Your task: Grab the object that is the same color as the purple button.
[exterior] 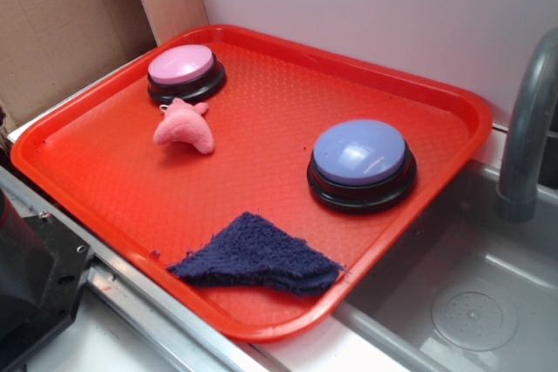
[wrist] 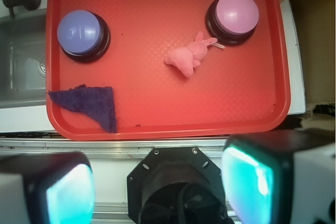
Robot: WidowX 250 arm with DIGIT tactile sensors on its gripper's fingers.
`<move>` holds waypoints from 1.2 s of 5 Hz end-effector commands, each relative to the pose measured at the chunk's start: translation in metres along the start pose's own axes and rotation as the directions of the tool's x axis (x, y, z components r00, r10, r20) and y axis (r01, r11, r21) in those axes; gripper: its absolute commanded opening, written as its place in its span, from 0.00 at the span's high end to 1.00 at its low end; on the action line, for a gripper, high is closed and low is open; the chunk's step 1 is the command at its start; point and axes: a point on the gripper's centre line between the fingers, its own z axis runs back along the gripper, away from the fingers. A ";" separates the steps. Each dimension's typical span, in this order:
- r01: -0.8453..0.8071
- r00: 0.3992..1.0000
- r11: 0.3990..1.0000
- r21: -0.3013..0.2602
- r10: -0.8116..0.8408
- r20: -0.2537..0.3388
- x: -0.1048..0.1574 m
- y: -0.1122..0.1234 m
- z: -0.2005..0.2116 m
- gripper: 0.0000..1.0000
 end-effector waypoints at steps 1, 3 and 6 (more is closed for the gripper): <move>0.000 1.000 1.000 0.000 0.000 0.000 0.000 0.000 0.000 0.00; 0.429 0.902 0.903 0.028 -0.429 0.045 0.015 -0.024 -0.033 0.00; 0.843 0.537 0.538 -0.013 -0.840 0.073 0.028 -0.078 -0.131 0.00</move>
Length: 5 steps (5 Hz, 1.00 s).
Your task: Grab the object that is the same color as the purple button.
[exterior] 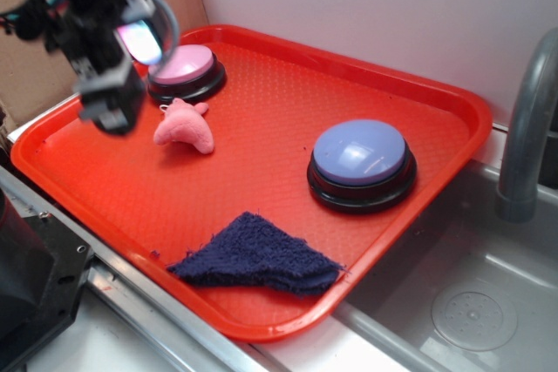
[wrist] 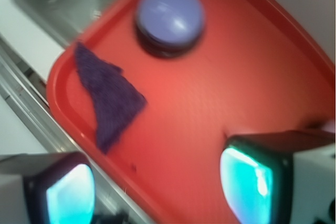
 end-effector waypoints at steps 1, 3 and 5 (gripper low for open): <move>0.109 0.991 0.993 -0.045 -0.112 -0.071 0.027 -0.033 -0.064 0.00; 0.048 0.992 0.999 -0.018 -0.050 -0.119 0.029 -0.051 -0.102 0.00; -0.054 0.990 0.998 0.012 0.055 -0.129 0.024 -0.056 -0.124 0.03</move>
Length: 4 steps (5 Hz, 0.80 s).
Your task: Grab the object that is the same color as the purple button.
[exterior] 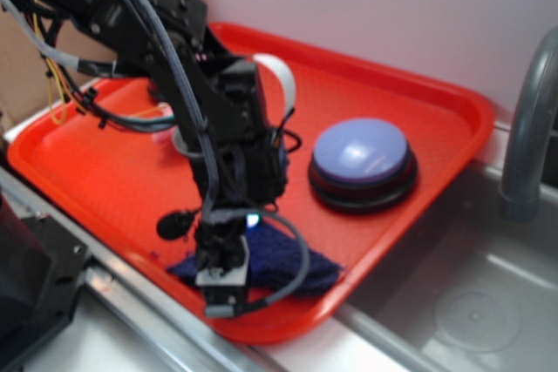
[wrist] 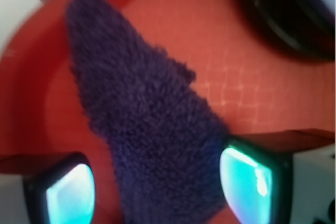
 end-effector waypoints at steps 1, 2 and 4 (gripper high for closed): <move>-0.064 0.998 0.998 -0.019 0.064 0.008 0.003 -0.003 -0.009 0.15; -0.101 0.995 0.994 -0.038 0.101 0.012 0.002 0.002 -0.012 0.86; -0.129 0.991 0.991 -0.048 0.130 0.024 -0.001 0.007 -0.012 1.00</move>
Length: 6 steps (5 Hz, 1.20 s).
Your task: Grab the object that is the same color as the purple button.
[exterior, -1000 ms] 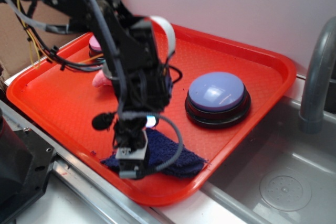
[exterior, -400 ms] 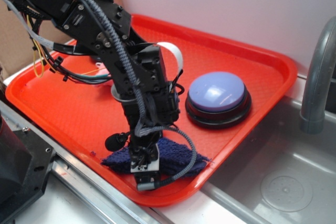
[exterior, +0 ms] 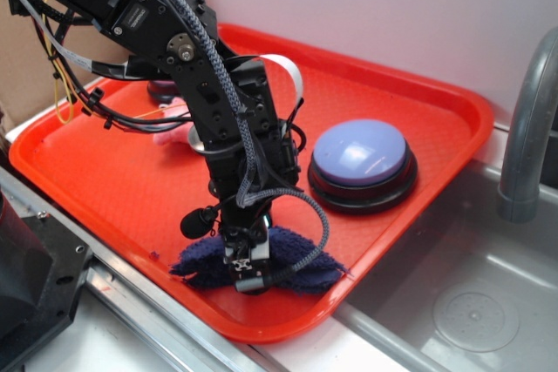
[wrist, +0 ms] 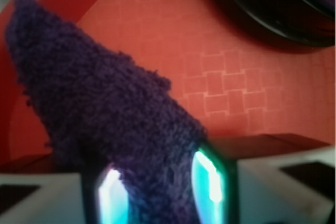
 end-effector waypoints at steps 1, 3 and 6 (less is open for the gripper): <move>-0.041 0.999 0.999 0.026 0.041 -0.002 -0.009 0.002 0.003 1.00; -0.230 0.973 0.970 0.075 0.229 0.013 -0.012 0.022 0.054 1.00; -0.659 0.752 0.745 0.100 0.656 0.066 -0.041 0.078 0.166 1.00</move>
